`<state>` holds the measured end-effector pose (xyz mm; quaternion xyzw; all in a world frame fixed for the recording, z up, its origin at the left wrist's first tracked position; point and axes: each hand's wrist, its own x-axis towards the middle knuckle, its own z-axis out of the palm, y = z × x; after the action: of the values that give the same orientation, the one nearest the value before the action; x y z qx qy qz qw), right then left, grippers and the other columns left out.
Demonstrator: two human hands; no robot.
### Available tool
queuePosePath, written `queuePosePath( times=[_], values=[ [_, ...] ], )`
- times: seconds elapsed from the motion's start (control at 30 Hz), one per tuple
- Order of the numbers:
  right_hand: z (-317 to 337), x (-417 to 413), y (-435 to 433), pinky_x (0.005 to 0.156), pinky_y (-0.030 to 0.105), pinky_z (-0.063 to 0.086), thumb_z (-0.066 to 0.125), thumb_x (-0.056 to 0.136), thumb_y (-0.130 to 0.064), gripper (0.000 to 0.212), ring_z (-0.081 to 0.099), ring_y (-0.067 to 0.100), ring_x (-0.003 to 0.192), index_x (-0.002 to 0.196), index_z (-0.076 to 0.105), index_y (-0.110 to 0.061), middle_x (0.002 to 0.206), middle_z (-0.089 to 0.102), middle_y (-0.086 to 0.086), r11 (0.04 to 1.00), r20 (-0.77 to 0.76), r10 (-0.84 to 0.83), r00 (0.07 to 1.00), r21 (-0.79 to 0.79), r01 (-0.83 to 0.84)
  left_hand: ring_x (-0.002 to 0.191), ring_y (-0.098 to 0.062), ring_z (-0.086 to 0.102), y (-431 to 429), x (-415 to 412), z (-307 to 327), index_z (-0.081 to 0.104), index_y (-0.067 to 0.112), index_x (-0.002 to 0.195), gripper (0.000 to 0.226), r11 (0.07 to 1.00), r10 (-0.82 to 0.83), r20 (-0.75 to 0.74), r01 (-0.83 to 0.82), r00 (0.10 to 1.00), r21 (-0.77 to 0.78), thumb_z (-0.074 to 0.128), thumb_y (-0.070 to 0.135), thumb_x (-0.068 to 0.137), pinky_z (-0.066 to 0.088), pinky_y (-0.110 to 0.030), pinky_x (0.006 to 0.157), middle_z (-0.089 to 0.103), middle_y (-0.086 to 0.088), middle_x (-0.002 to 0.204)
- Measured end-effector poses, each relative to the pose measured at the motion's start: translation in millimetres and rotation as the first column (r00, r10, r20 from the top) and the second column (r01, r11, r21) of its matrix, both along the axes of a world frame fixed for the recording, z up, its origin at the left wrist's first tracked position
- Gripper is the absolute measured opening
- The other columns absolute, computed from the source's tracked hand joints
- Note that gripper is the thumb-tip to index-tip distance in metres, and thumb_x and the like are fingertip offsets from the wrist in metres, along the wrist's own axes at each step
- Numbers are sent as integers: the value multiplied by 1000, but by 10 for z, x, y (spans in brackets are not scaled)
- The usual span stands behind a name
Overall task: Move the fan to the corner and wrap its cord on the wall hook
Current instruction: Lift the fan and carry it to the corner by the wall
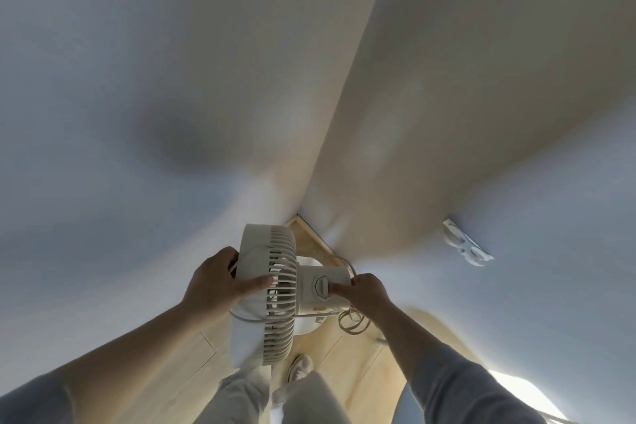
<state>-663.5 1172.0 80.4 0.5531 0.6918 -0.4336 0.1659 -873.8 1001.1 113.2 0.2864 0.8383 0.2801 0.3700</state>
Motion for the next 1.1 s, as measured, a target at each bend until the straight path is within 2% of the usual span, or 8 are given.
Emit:
queuePosePath(
  times=[0.23,0.37,0.43,0.53,0.73,0.87,1.0,1.1],
  values=[
    [-118,-111,222,47,18,35,72,75,-46,37,48,7,48,55,50,-24,52,52,-7,998,14,70,997,-8,-70,70,-18,58,163,-10,-63,54,16,79,72,998,49,23,-48,999,-39,60,77,40,41,-27,56,64,-2,75],
    [-130,-164,401,48,20,34,72,76,-41,34,46,8,48,57,52,-20,53,50,-6,993,9,117,993,-4,-117,66,-12,55,292,45,-57,54,17,78,54,996,76,5,-76,997,-52,78,60,57,38,-23,53,62,2,72],
    [-124,-204,478,48,20,33,71,77,-36,27,46,8,48,63,57,-18,53,49,-6,992,-17,125,992,-16,-125,67,-12,56,319,48,-83,53,18,77,47,993,103,-13,-104,995,-59,79,54,62,39,-24,54,61,2,72],
    [-123,-282,588,44,18,31,72,77,-34,32,43,8,46,54,51,-25,50,46,-7,990,-35,138,990,-20,-139,69,-15,58,341,16,-126,53,19,76,48,985,151,-24,-152,988,-77,78,57,60,43,-30,58,63,1,73],
    [-148,-459,723,48,18,33,73,77,-35,36,46,9,51,53,49,-23,52,46,-6,981,-39,184,982,-53,-186,66,-13,55,420,-41,-48,53,17,76,47,980,169,-56,-174,984,-98,79,53,61,37,-26,52,61,2,71],
    [-167,-590,790,48,17,35,73,75,-38,35,49,8,52,55,49,-22,55,49,-6,979,-12,197,980,-54,-197,70,-16,59,433,-92,-57,54,18,79,50,971,203,-69,-210,977,-118,78,57,60,46,-32,59,63,2,74],
    [-138,-720,836,49,17,36,73,74,-40,35,49,8,53,56,51,-20,57,51,-4,974,2,222,975,-47,-221,73,-14,59,453,-154,-14,54,17,85,51,970,194,-95,-205,976,-127,76,57,63,47,-27,58,64,2,79],
    [-119,-768,877,51,19,37,73,74,-38,32,50,10,55,56,52,-20,57,51,-3,974,2,223,975,-37,-223,74,-15,60,463,-189,-8,55,16,87,52,969,204,-99,-215,974,-119,76,57,63,53,-32,63,65,2,81]
  ],
)
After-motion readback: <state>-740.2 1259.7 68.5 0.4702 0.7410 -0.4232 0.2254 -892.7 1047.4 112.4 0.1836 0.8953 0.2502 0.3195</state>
